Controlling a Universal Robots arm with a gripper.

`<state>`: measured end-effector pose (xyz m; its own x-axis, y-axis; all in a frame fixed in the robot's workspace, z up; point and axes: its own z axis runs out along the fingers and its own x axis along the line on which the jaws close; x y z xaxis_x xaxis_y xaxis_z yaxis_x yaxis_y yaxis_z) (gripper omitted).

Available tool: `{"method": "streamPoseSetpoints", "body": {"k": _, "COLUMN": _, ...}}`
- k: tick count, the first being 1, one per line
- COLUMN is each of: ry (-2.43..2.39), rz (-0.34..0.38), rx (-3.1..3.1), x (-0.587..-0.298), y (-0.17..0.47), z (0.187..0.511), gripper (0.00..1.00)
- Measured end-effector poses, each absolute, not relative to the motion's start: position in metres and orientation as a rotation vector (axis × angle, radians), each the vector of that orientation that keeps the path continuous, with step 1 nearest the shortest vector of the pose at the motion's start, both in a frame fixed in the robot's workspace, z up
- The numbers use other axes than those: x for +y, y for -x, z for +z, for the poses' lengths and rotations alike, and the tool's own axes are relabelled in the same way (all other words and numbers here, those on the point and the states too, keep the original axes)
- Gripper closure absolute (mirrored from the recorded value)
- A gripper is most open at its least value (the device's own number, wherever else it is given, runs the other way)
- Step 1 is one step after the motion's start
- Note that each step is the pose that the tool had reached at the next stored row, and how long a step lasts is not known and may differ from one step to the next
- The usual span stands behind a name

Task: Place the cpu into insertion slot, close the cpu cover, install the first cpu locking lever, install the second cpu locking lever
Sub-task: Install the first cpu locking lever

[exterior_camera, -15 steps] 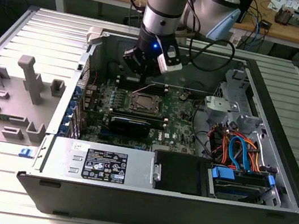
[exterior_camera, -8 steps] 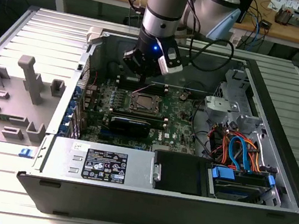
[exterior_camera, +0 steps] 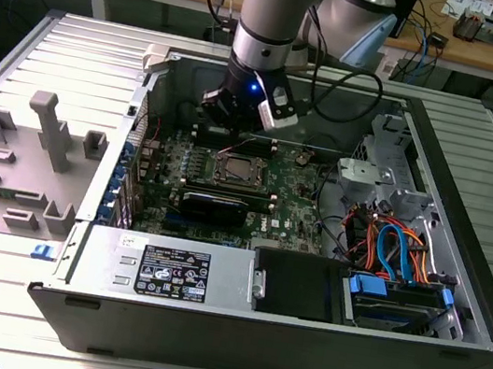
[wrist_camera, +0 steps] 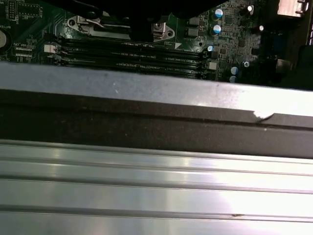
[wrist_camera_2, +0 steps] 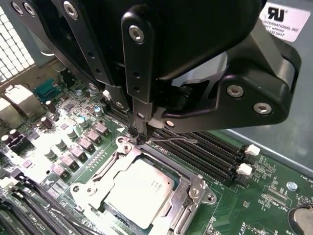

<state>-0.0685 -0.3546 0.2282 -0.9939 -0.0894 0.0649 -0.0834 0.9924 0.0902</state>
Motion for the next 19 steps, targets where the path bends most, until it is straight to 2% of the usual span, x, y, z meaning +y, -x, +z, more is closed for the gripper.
{"method": "streamPoseSetpoints", "body": {"k": 19, "ry": -0.137, "rz": -0.138, "rx": -3.067, "x": -0.353, "y": 0.038, "z": 0.203, "gripper": 0.89}}
